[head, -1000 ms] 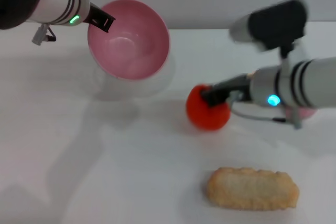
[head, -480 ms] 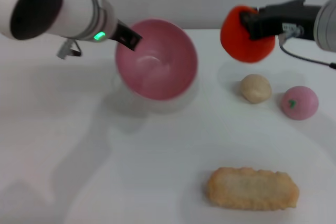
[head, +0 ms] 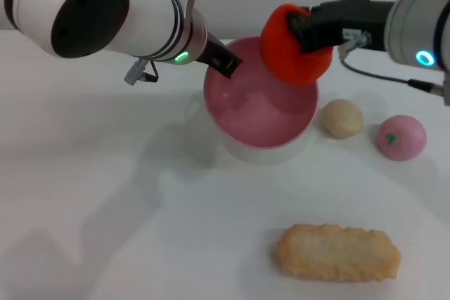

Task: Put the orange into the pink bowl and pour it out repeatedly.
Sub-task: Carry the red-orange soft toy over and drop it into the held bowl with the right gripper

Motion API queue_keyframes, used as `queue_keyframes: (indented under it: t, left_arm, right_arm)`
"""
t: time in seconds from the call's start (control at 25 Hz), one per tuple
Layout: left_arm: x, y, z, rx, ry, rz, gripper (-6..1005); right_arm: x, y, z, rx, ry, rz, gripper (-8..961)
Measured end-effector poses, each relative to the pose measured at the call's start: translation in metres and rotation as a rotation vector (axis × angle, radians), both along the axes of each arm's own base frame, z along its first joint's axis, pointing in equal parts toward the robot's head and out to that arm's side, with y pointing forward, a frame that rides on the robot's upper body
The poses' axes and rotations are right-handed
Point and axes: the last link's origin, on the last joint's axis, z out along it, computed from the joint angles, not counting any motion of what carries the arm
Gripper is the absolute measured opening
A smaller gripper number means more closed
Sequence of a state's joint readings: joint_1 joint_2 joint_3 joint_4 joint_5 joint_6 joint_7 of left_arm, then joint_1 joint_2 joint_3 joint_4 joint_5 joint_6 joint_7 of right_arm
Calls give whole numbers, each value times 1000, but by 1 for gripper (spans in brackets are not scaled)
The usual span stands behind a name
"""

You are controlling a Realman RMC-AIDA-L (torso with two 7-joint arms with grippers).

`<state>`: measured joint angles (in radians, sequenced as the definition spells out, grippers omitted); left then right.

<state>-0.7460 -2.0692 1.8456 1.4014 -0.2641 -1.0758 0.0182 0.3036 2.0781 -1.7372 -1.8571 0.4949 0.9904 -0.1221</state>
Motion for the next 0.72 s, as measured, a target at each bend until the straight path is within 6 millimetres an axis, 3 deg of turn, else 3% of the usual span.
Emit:
queue_keyframes:
  t: [0.4, 0.72]
  left_arm:
    - [9, -1, 2, -12, -18, -30, 40]
    - [15, -1, 3, -13, -23, -47, 40]
  right_arm:
    - [4, 7, -25, -73, 18, -21, 39]
    - [4, 8, -27, -84, 11, -25, 99]
